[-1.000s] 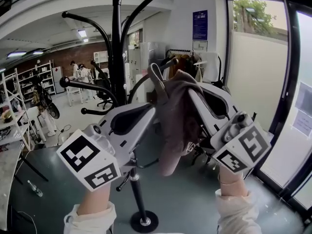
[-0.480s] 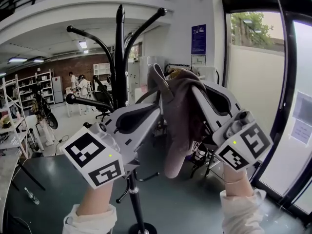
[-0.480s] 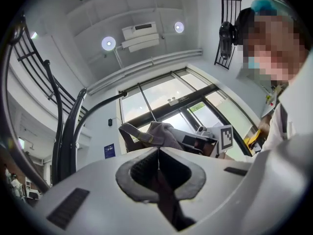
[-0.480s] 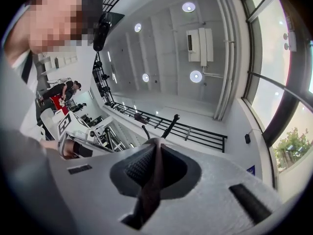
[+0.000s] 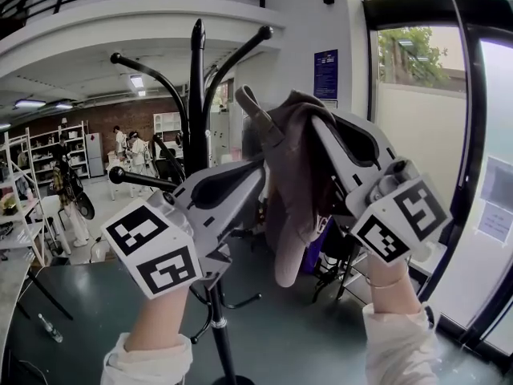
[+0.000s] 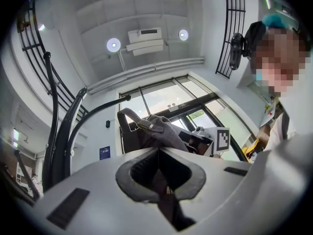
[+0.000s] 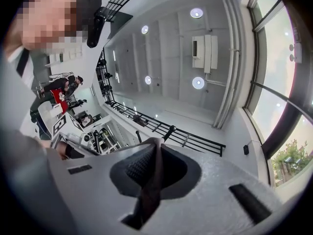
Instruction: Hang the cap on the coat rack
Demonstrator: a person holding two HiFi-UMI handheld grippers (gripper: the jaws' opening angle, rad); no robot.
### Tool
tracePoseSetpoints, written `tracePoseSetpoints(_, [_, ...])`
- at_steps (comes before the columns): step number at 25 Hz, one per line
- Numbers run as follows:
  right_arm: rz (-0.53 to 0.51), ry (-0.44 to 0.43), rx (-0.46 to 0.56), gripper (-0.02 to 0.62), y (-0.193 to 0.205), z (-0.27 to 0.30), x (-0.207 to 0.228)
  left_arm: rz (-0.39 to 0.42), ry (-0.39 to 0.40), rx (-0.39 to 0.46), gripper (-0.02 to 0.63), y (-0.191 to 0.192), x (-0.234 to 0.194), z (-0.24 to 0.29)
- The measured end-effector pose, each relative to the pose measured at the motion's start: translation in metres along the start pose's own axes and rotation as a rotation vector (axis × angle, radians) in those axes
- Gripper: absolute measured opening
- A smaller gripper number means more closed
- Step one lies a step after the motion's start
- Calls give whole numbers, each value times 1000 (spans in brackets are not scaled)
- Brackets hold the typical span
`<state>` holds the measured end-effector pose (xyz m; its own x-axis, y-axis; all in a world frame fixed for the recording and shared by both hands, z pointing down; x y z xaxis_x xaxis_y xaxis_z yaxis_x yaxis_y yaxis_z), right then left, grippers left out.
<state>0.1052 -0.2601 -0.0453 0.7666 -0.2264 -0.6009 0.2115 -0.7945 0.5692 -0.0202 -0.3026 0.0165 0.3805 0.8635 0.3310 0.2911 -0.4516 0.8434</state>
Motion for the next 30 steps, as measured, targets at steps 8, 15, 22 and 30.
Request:
tracePoseSetpoints(8, [-49,71,11,14,-3,-5,6,45,-5,26,17,-6,1,-11])
tracePoseSetpoints(15, [-31,161,59,14,-24,-5,46,69,23,34,17,-25,1,12])
tracePoseSetpoints(22, [6,124,96,14,-36,1,68,61,40,44,17,-37,-1,34])
tracePoseSetpoints(30, [-33,167,114,14,-44,22,77,70,47,59,17,-45,-17,34])
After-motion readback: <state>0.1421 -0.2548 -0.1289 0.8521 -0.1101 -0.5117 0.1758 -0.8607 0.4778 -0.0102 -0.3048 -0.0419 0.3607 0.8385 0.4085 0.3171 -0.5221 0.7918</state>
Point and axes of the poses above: the fingertips, and each gripper's own axes: z forward along the fingers, x to its right, y out of its underside, the point moved 5 cm from there along -z, backward along the fingers, and after that the axes turned 2 degrees about -y, right-handed, at the moved point
